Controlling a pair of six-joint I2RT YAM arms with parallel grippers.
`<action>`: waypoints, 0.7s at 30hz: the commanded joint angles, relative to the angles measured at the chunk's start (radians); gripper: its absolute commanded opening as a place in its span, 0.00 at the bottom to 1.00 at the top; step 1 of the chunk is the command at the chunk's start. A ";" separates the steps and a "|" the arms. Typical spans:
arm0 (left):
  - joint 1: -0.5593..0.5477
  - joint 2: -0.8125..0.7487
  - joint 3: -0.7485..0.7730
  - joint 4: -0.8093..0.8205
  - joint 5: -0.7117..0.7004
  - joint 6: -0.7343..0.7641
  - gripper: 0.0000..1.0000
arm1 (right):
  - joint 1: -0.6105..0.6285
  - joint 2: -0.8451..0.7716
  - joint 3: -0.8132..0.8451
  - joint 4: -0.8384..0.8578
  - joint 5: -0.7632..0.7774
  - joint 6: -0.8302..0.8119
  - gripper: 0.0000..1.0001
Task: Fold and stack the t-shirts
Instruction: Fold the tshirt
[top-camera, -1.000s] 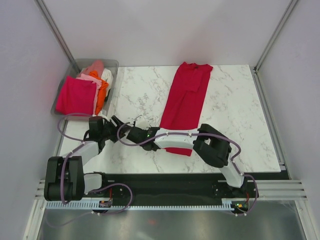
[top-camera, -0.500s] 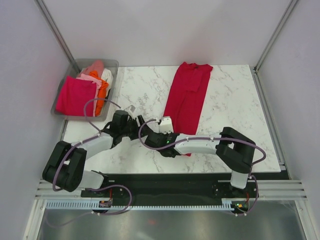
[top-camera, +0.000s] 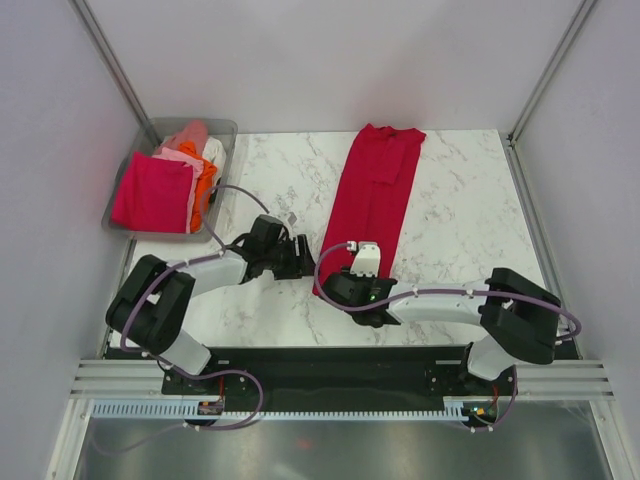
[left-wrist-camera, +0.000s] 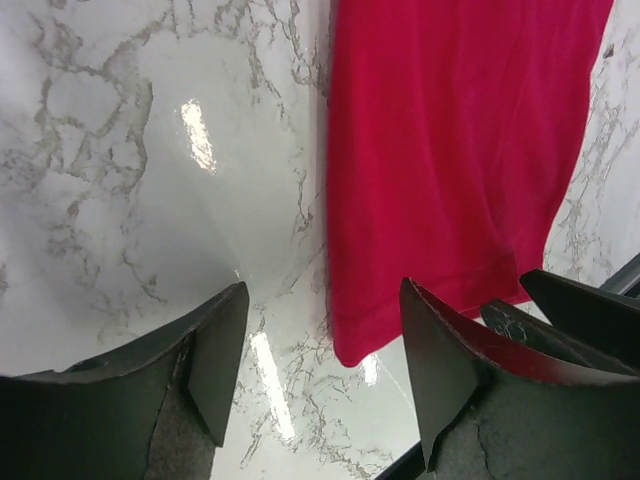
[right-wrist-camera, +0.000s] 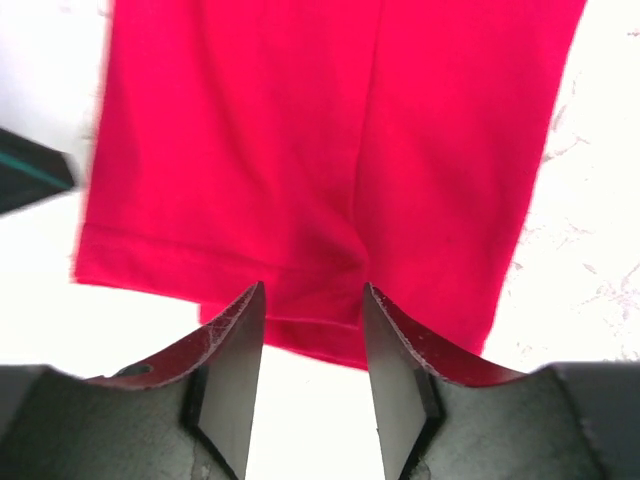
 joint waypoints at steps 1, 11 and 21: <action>-0.009 0.029 0.036 -0.038 -0.007 0.060 0.69 | -0.001 -0.069 -0.014 0.059 -0.007 0.005 0.50; -0.017 0.074 0.048 -0.042 0.047 0.063 0.64 | -0.146 -0.216 -0.097 0.048 -0.175 -0.079 0.54; -0.060 0.054 -0.016 -0.012 0.101 0.026 0.18 | -0.257 -0.379 -0.256 0.063 -0.355 -0.142 0.53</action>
